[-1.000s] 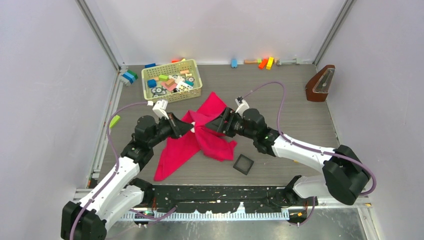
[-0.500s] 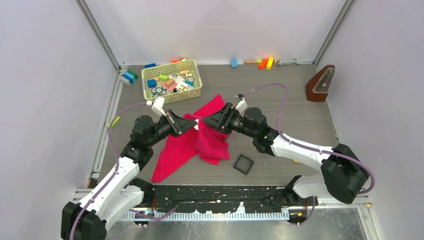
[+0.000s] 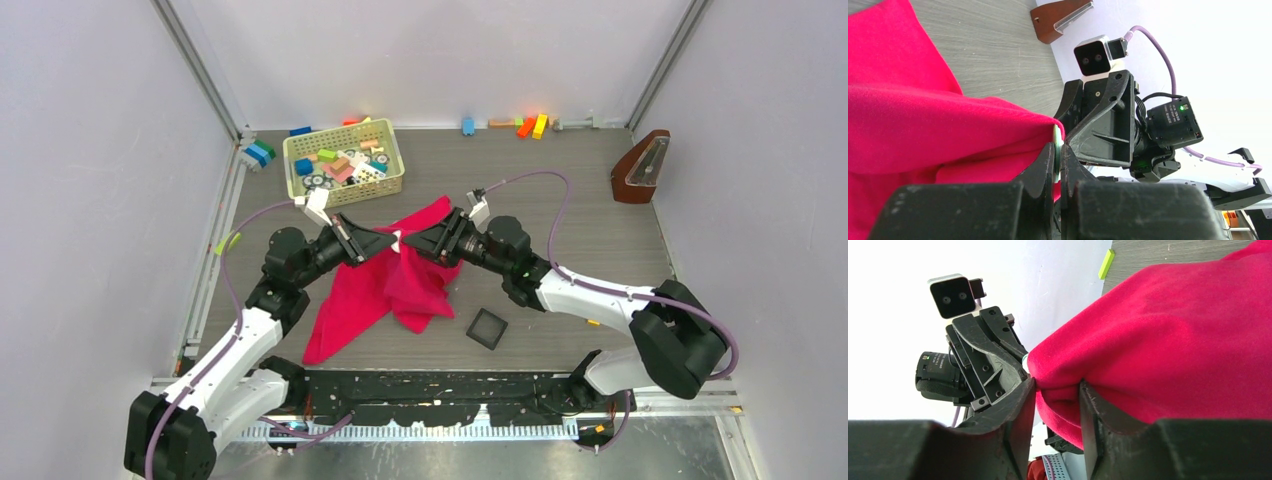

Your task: Remove the brooch from the garment

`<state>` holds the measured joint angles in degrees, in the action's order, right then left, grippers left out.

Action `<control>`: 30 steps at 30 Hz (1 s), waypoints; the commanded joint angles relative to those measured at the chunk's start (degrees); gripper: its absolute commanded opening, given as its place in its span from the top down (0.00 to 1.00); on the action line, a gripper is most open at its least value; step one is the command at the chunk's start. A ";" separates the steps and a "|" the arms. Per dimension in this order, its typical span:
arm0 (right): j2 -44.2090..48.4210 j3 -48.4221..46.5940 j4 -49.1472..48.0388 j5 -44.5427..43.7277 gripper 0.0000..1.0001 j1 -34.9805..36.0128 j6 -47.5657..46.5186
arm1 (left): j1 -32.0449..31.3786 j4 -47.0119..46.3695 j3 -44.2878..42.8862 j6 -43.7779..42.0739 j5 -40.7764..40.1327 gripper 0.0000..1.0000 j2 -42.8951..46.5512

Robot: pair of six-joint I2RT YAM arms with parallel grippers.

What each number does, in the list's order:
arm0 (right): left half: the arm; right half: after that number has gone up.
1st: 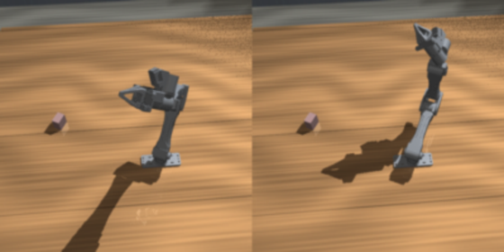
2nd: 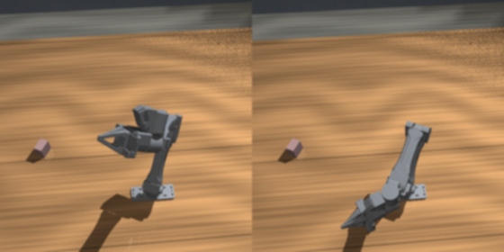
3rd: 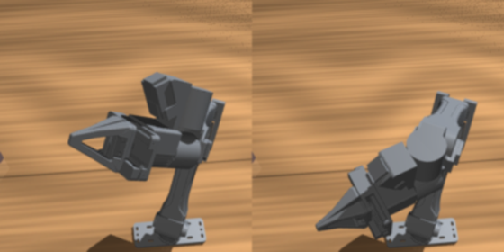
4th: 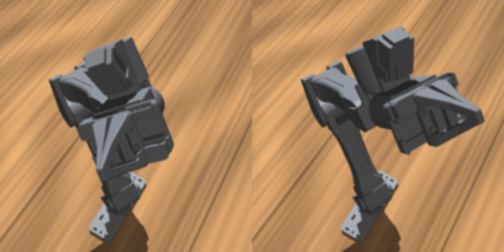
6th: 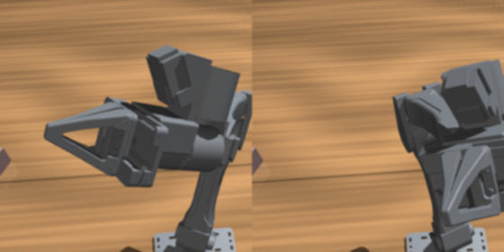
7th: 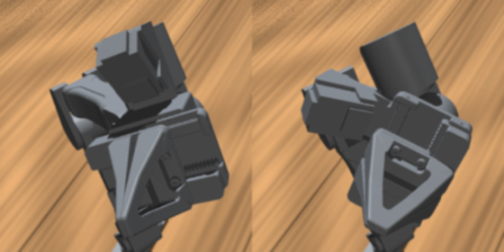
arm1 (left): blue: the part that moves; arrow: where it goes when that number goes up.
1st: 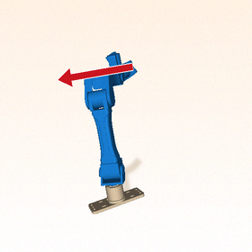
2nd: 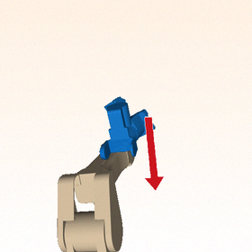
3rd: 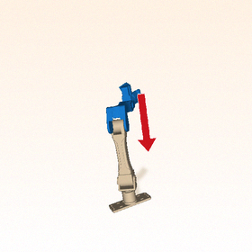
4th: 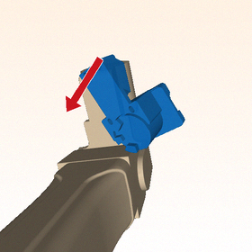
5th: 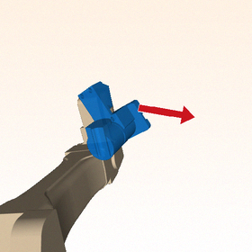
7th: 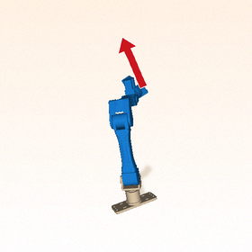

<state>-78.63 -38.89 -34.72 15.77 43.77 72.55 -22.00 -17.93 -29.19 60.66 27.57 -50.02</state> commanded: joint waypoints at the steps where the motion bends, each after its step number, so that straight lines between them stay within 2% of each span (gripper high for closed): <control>1: -0.44 -0.68 -3.07 0.55 0.62 0.48 0.63 | -0.06 -7.19 -0.70 0.53 2.57 1.00 1.71; 7: -1.19 -1.19 -2.67 1.87 0.73 0.59 0.01 | -0.06 -8.08 -0.41 0.79 3.46 1.00 1.39; 11: -2.04 -2.19 -1.52 3.62 0.76 0.96 -1.60 | -0.06 -8.83 -0.67 0.96 4.09 0.92 0.77; 14: -2.12 -3.00 0.49 4.95 0.76 1.45 -3.54 | -0.06 -9.14 -1.02 0.86 4.35 1.00 0.39; 18: -1.99 -3.44 1.77 6.98 0.76 1.69 -5.20 | -0.06 -9.56 -1.47 0.94 4.92 1.00 -0.56; 25: -0.58 -3.30 5.60 9.05 0.73 1.67 -8.21 | -0.06 -8.30 -2.45 0.57 5.38 1.00 -0.94; 30: 2.32 -1.61 6.03 6.96 0.56 1.67 -9.15 | -0.06 -4.24 -2.74 -1.35 4.36 1.00 0.21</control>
<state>-78.94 -40.64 -30.76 19.88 43.72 66.24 -21.37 -17.96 -28.99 60.42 29.67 -51.40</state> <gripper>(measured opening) 0.397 0.028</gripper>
